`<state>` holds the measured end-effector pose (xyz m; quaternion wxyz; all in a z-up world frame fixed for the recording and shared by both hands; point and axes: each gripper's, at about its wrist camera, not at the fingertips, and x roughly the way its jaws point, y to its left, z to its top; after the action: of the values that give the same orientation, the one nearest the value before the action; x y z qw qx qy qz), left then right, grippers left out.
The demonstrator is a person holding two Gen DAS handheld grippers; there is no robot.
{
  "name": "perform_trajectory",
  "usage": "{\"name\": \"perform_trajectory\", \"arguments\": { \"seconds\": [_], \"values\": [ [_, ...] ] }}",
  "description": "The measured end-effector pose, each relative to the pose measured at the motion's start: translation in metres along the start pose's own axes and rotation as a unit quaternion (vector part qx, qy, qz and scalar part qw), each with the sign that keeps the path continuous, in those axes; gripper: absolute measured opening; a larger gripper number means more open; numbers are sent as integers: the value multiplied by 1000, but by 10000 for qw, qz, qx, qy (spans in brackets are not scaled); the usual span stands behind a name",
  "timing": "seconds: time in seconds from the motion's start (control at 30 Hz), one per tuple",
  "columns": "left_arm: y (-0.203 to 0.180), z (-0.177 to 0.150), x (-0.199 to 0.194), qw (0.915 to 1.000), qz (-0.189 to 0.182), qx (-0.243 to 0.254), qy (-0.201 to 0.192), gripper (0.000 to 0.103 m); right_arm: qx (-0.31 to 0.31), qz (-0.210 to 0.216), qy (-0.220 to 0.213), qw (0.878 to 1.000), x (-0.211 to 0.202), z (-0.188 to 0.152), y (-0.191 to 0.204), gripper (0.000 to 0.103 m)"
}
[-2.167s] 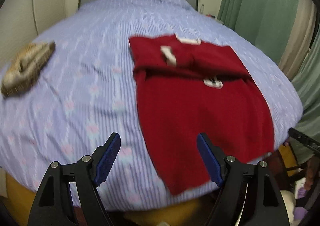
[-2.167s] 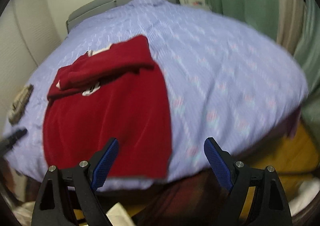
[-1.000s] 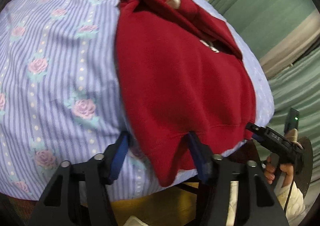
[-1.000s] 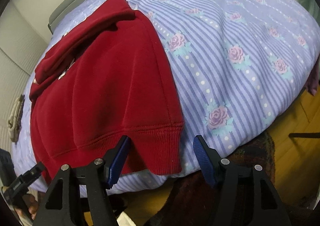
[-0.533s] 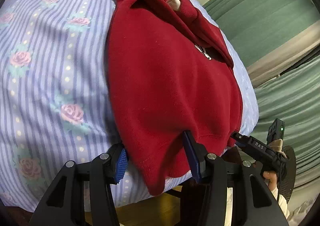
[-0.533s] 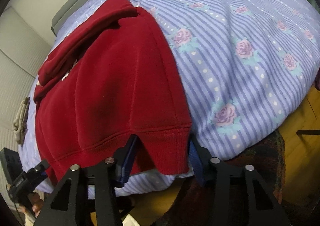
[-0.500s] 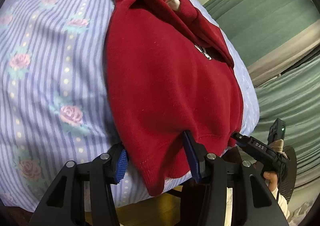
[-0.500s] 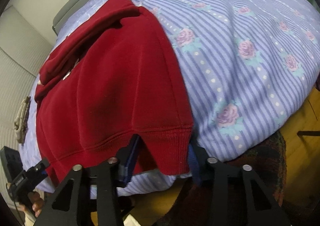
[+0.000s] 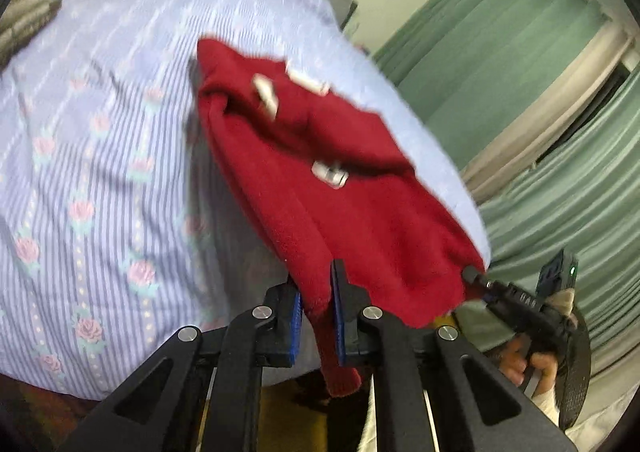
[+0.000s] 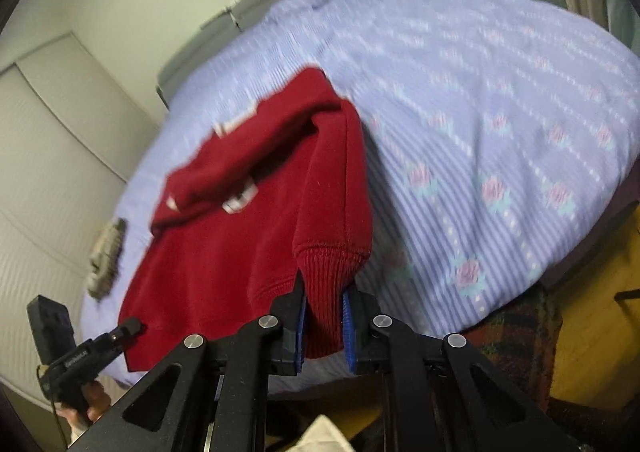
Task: Fold small clothes
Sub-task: 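Grasp the hem with the left gripper while the right gripper grasps the hem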
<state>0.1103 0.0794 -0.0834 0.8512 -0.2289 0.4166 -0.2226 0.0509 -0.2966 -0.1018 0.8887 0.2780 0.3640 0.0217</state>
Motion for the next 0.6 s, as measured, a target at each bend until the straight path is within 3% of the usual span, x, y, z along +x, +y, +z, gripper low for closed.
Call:
{"name": "perform_trajectory", "arguments": {
  "seconds": [0.13,0.3,0.6],
  "values": [
    [-7,10,-12,9988,426,-65,-223,14,247,266,-148,9992,-16,7,-3,15],
    [-13,34,-22,9967,463,-390,-545,13,549,604,-348,9961,-21,19,0,15],
    [-24,109,-9,9891,682,-691,-1108,13,855,948,-1083,9859,-16,93,27,15]
  ]
}}
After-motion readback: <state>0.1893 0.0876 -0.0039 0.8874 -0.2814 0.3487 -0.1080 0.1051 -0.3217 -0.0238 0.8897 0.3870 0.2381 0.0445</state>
